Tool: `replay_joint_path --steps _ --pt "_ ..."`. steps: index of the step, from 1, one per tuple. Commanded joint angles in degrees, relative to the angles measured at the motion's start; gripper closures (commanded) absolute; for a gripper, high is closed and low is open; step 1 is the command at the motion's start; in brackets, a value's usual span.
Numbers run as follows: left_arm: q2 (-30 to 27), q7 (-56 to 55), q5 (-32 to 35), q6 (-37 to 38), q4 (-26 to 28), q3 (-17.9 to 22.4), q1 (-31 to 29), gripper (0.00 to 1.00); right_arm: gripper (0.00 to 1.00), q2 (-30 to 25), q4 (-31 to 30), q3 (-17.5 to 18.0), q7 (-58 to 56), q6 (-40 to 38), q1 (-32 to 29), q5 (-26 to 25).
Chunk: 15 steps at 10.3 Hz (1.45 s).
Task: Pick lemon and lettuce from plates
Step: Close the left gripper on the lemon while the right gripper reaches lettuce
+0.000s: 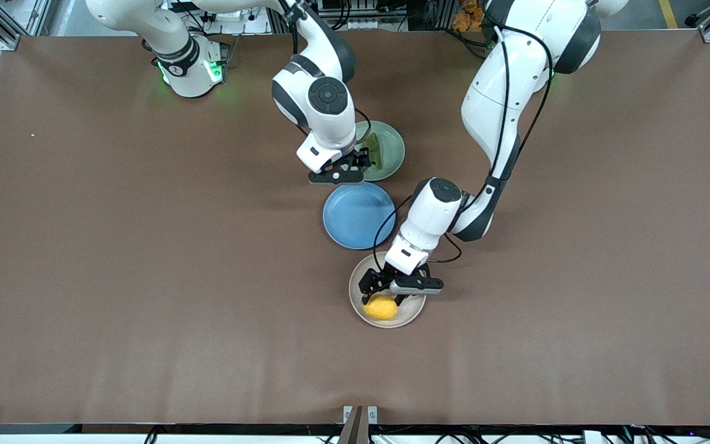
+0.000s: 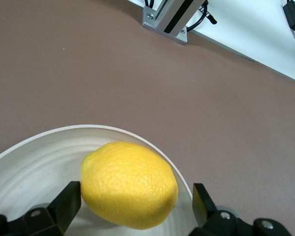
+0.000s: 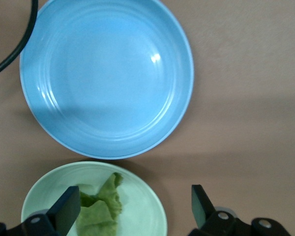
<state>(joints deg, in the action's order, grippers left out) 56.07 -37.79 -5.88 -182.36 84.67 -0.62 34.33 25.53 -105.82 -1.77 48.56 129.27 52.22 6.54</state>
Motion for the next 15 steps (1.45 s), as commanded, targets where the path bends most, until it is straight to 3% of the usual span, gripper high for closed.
replay_joint_path --steps 1,8,10,11,12,15 --pt "1.8 -1.8 1.2 -3.8 -1.5 0.4 0.3 0.00 0.00 2.1 0.2 -0.5 4.1 3.3 3.5 1.0" --pt "3.2 -1.5 1.4 -5.0 -1.7 0.5 0.3 0.00 0.00 7.5 0.3 -0.6 11.9 8.9 10.1 1.0" --pt "3.2 -1.1 1.5 -5.0 -1.6 0.5 0.3 0.65 0.00 8.7 0.8 -0.6 14.5 9.1 11.2 0.6" --pt "3.2 -1.1 1.6 -5.0 -1.6 0.5 0.3 0.90 0.00 9.5 0.8 -0.6 14.6 9.2 11.8 0.5" --pt "3.1 -1.1 1.7 -5.0 -1.5 0.5 0.3 0.96 0.00 10.4 0.8 -0.7 14.7 10.0 12.0 0.4" --pt "1.5 -1.3 1.7 -4.8 -1.2 0.4 0.0 0.96 0.00 11.8 1.4 -0.7 16.1 11.5 12.6 0.2"
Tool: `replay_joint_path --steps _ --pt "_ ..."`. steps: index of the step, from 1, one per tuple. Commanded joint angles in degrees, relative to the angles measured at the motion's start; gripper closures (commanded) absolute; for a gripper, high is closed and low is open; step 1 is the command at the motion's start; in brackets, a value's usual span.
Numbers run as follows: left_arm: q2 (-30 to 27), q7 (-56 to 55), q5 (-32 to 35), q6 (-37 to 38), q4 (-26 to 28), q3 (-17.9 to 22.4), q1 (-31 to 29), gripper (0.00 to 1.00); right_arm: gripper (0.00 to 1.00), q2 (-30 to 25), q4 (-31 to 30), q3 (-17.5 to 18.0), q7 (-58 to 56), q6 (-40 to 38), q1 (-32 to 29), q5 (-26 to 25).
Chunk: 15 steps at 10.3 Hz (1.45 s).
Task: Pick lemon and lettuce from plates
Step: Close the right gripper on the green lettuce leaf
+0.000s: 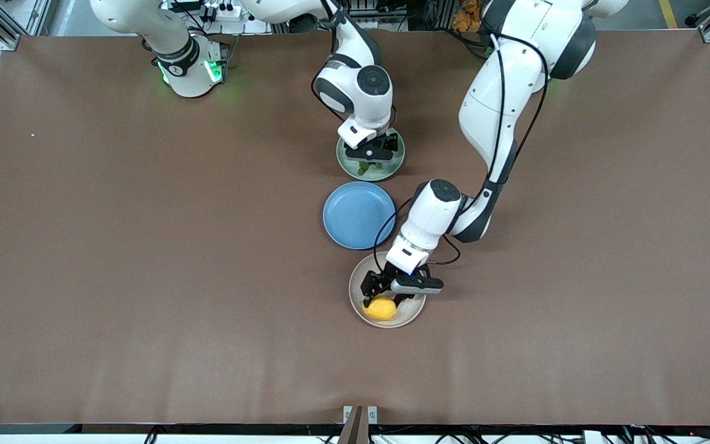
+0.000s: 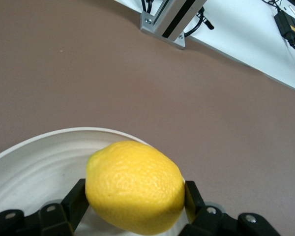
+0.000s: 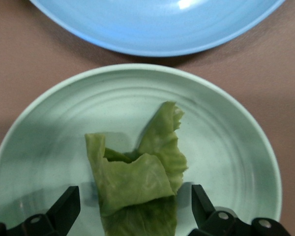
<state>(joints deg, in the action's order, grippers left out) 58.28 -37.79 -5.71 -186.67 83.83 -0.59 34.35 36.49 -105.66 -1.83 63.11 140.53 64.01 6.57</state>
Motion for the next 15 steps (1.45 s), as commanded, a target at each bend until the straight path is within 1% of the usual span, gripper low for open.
replay_joint_path --steps 1,3,4,6,7,8,9,10,11,12,13,15 --pt "-1.1 -1.6 1.1 -0.5 -0.2 0.3 0.1 0.96 0.01 1.1 1.8 -0.6 2.3 0.3 0.7 0.3" --pt "-3.2 -1.8 0.9 0.1 1.2 0.2 -0.3 0.96 0.18 1.5 2.1 -0.6 2.3 -0.1 0.6 0.4" --pt "-4.5 -1.8 0.9 0.2 2.7 0.2 -0.5 0.96 0.37 1.6 2.3 -0.6 1.8 -0.1 0.4 0.4" --pt "-6.8 -1.7 1.0 0.3 5.4 0.2 -0.7 0.96 0.68 1.3 3.0 -0.6 1.3 -1.2 0.1 0.4" --pt "-7.6 -1.7 1.0 0.3 6.4 0.2 -0.8 0.96 0.73 1.1 3.9 -0.7 1.7 -1.8 -0.7 1.0" --pt "-8.3 -1.6 1.0 0.7 7.0 0.2 -1.3 0.97 0.79 1.1 5.3 -0.7 1.7 -4.5 -1.3 1.0" --pt "-9.4 -1.5 1.0 3.0 7.3 0.2 -1.5 0.98 0.85 1.0 6.9 -0.7 1.5 -7.9 -1.9 1.0" --pt "-11.0 -1.4 1.0 7.0 7.3 0.2 -1.7 0.99 0.90 1.0 8.6 -0.7 1.2 -11.4 -2.5 1.0" --pt "-12.5 -1.3 1.2 10.6 7.4 0.2 -2.0 1.00 0.90 0.6 10.7 -0.7 1.1 -14.7 -3.3 1.0" --pt "-13.8 -1.2 1.4 13.7 7.6 0.2 -2.2 1.00 0.90 0.1 13.5 -0.6 0.4 -19.6 -5.0 1.0" --pt "-15.4 -1.2 1.5 17.0 8.1 0.2 -2.4 1.00 0.90 -0.4 15.8 -0.5 -2.2 -23.9 -6.4 1.1" --pt "-20.0 1.2 1.8 25.3 10.5 0.2 -3.2 1.00 0.90 -1.1 18.5 -0.4 -4.0 -29.3 -8.5 1.2"
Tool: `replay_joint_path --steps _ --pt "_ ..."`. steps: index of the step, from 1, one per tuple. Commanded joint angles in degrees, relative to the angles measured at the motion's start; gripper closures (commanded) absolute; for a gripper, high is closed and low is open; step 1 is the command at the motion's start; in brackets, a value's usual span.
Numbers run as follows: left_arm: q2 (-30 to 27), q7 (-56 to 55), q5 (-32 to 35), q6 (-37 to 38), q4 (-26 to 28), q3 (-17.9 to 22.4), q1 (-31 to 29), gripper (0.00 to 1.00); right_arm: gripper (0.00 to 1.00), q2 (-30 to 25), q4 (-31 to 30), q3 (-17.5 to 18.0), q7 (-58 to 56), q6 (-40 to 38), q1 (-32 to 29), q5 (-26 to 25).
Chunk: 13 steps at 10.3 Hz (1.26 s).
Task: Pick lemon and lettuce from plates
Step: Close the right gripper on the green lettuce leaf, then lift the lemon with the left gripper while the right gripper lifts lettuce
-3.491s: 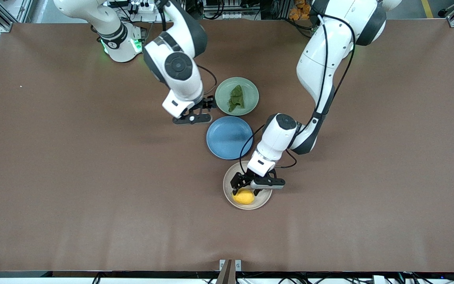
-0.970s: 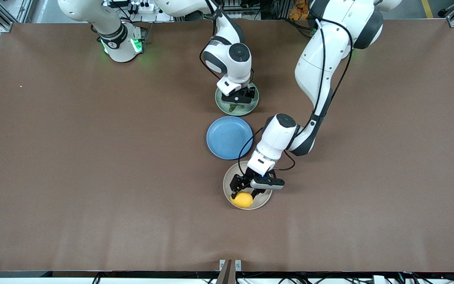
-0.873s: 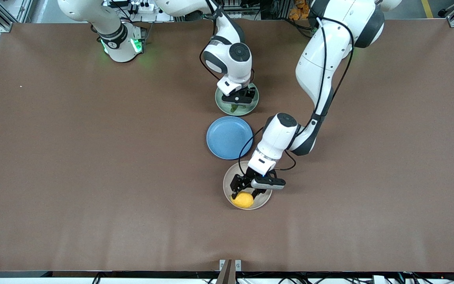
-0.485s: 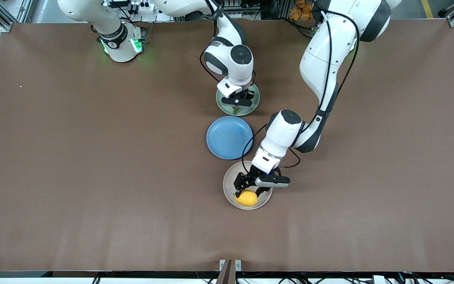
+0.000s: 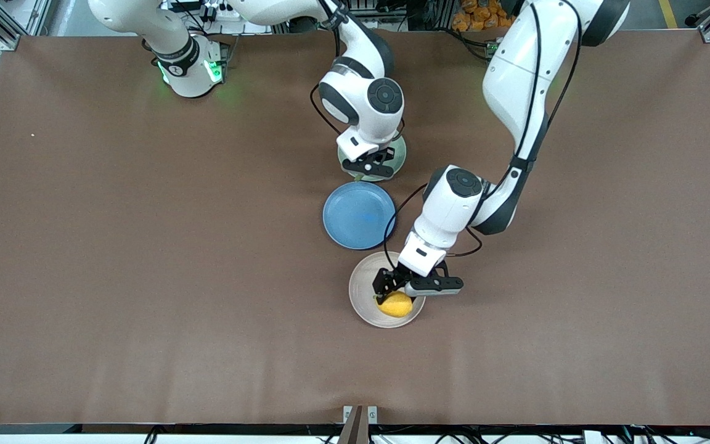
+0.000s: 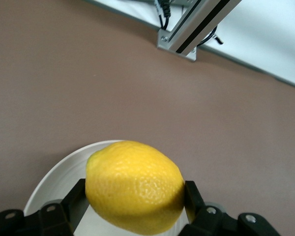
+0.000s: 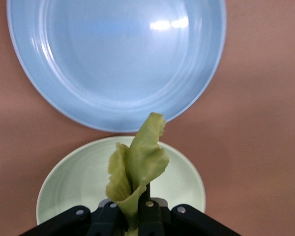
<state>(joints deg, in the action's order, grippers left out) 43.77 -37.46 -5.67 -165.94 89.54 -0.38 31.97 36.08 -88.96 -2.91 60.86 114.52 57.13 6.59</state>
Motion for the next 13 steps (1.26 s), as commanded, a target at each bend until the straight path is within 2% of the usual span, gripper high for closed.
replay_joint_path --steps 1,3,6,8,10,13 --pt "-8.2 3.2 1.7 9.2 6.0 0.0 -1.9 1.00 0.89 -1.7 1.8 0.7 -2.6 -4.6 -2.7 1.1" --pt "-11.1 6.5 1.7 18.5 6.3 0.0 -3.5 1.00 0.89 -4.6 1.8 0.5 -8.1 -8.8 -5.2 4.2" --pt "-11.8 12.4 1.7 26.1 6.0 0.2 -5.9 1.00 0.90 -8.8 1.9 0.4 -12.5 -16.4 -9.9 4.4" --pt "-12.0 18.3 1.7 31.2 5.8 0.2 -8.6 1.00 0.90 -9.6 1.9 0.1 -12.6 -21.8 -14.0 4.1" --pt "-12.3 26.4 1.8 35.8 5.8 0.1 -12.4 1.00 0.89 -9.4 1.9 0.2 -15.5 -23.2 -21.6 4.1" --pt "-12.1 38.2 1.8 38.8 5.7 0.2 -17.9 1.00 0.89 -8.8 1.5 0.1 -28.2 -25.9 -32.4 3.6"
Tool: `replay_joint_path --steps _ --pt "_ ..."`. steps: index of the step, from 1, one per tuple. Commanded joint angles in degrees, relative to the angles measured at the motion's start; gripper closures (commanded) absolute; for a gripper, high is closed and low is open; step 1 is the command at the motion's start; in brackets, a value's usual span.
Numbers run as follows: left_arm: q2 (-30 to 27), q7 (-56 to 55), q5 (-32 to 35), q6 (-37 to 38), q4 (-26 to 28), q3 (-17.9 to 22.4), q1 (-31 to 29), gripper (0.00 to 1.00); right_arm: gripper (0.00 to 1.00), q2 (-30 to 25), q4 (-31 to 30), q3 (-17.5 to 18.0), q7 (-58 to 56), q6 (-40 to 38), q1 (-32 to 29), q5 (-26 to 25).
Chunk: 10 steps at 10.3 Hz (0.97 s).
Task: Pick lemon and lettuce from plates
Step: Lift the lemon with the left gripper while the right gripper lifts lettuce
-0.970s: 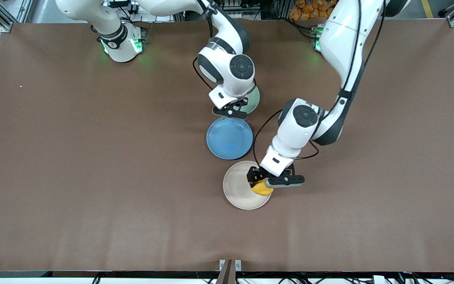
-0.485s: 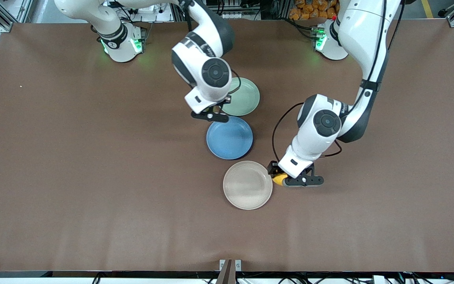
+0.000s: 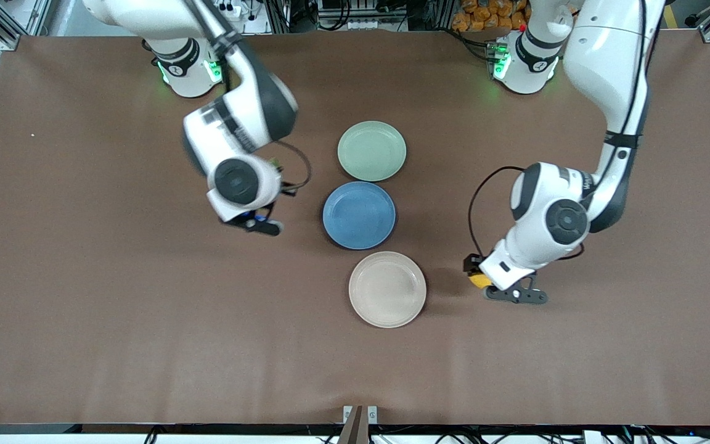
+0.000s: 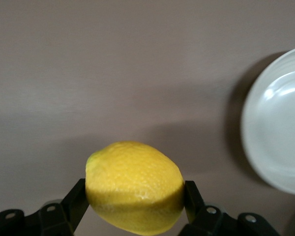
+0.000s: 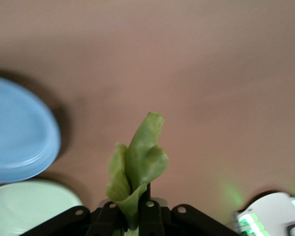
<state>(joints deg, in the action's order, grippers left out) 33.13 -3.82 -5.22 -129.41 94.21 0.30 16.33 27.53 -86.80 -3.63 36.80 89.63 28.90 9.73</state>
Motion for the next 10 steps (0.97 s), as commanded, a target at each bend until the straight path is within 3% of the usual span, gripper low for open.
replay_joint_path --steps 1,4,7,8,9,10 --pt "-1.4 8.8 1.3 4.3 1.1 -0.5 -4.4 1.00 0.89 0.2 -0.7 0.8 -6.3 -1.0 -6.9 -0.8" --pt "-1.0 17.6 1.4 8.2 0.3 -0.3 -7.9 1.00 0.89 3.0 -1.0 0.8 -8.6 -1.0 -12.6 -5.6" --pt "0.3 20.1 6.1 9.4 0.0 0.9 -7.9 0.98 0.89 5.7 -0.9 0.8 -10.2 0.5 -16.5 -8.8" --pt "1.2 20.1 6.0 9.4 0.0 0.9 -7.9 0.61 0.89 7.0 -0.9 0.8 -10.7 1.8 -18.7 -10.9" --pt "1.7 20.3 5.7 9.4 0.0 0.9 -7.9 0.01 0.88 7.9 -0.9 0.9 -10.9 3.2 -20.7 -11.4" --pt "1.9 19.5 5.4 9.4 0.0 0.8 -8.9 0.00 0.85 8.9 -0.9 0.9 -11.6 3.6 -21.4 -11.7"
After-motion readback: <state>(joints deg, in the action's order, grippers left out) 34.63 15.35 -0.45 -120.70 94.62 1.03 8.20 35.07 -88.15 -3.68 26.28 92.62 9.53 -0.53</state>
